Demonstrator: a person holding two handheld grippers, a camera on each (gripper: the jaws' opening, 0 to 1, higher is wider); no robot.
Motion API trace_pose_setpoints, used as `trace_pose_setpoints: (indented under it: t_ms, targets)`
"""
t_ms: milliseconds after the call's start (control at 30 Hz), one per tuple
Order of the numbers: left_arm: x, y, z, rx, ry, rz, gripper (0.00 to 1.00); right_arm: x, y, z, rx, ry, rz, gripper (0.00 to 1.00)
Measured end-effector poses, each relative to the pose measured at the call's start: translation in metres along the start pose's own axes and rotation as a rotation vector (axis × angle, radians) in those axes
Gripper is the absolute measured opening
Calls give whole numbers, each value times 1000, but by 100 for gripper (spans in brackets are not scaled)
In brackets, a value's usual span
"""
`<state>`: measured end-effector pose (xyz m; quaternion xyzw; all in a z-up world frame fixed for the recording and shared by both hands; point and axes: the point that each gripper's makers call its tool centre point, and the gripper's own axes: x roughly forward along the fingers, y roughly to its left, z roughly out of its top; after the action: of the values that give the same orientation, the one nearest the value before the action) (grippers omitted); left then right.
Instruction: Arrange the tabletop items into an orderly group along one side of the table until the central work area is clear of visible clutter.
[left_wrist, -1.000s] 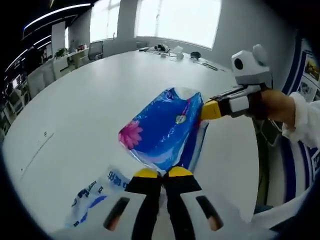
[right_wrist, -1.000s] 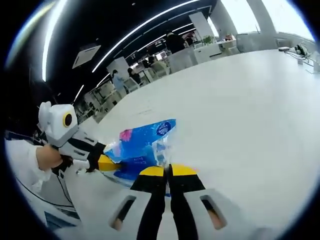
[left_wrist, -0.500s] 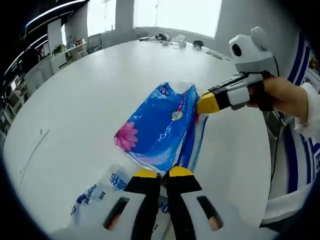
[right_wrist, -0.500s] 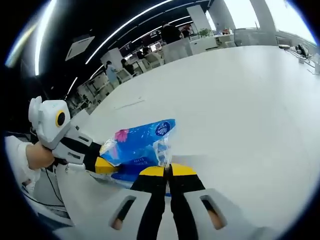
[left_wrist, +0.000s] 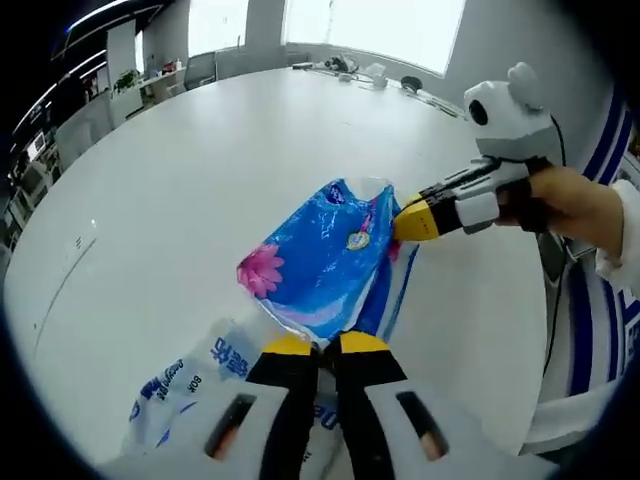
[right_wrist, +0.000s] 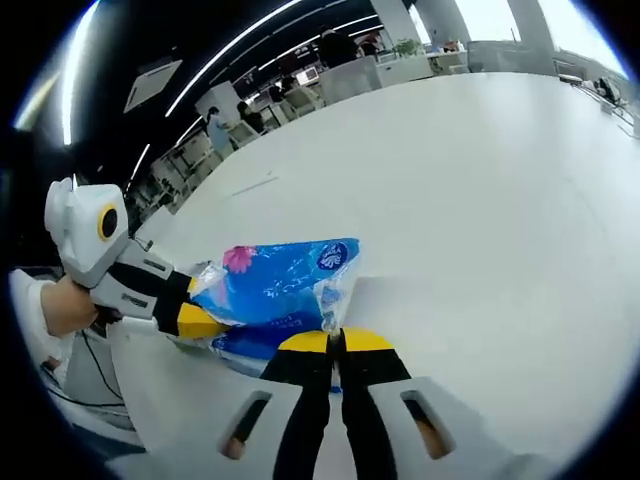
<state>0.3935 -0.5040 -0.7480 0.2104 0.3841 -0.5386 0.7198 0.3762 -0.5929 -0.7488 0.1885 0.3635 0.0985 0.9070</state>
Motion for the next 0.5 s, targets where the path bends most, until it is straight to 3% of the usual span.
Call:
trace_pose_setpoints:
  t_ms: [267, 367, 500]
  targets:
    - [-24, 9, 19, 1, -89, 35, 18, 1, -4, -6, 13, 4, -16, 0]
    - [-35, 8, 21, 5, -114, 26, 21, 3, -6, -5, 61, -18, -5, 0]
    - [-52, 8, 21, -19, -175, 16, 23, 5, -6, -6, 32, -21, -2, 0]
